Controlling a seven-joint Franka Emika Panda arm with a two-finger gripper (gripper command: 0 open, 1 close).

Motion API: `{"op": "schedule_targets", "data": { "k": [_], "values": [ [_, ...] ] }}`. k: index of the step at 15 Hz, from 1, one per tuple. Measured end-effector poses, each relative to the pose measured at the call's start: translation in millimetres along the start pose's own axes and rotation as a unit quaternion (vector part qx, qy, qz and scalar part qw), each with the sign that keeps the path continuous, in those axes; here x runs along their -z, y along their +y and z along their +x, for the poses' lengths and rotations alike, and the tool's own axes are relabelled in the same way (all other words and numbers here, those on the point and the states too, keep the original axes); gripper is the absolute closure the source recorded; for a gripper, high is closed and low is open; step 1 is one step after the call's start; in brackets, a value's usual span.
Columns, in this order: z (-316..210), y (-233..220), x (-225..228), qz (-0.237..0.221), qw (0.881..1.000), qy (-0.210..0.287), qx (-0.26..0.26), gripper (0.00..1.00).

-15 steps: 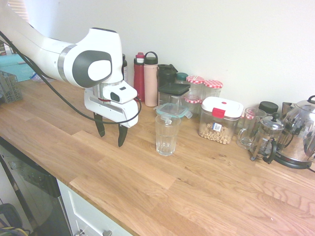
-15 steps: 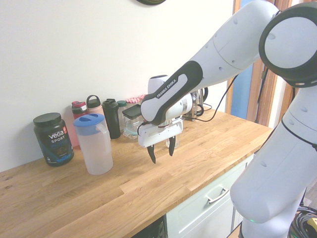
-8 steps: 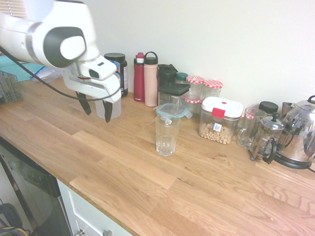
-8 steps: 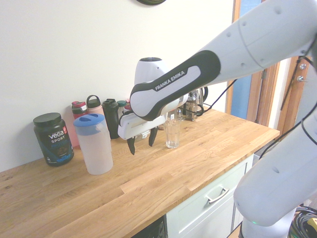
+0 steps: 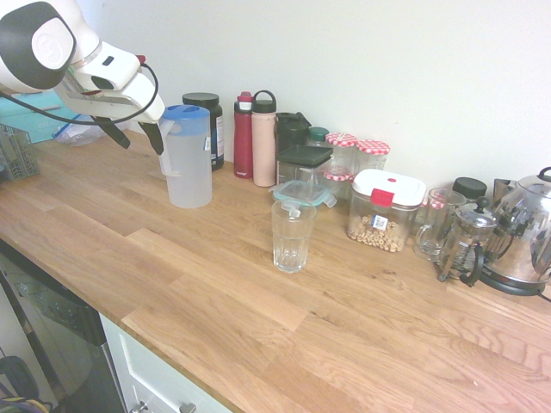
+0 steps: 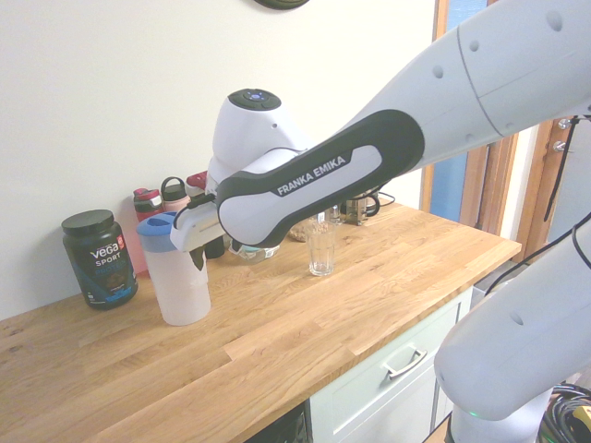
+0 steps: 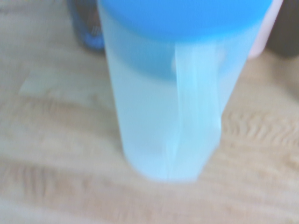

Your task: Pour me some water

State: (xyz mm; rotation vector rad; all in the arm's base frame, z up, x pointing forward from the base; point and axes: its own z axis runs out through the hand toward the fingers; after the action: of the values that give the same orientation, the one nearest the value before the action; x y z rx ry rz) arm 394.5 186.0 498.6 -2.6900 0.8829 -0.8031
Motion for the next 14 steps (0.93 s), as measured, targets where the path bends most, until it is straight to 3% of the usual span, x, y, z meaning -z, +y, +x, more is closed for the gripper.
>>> {"op": "schedule_targets", "data": {
  "k": [1, 2, 14],
  "values": [
    [7.7, -8.1, -7.0, -0.001, 1.000, 0.000, -0.004, 0.00],
    [16.2, -14.9, -15.4, -0.003, 1.000, -0.004, -0.007, 1.00],
    [51.1, -49.7, -62.2, -0.009, 1.000, -0.025, -0.012, 1.00]
  ]
}}
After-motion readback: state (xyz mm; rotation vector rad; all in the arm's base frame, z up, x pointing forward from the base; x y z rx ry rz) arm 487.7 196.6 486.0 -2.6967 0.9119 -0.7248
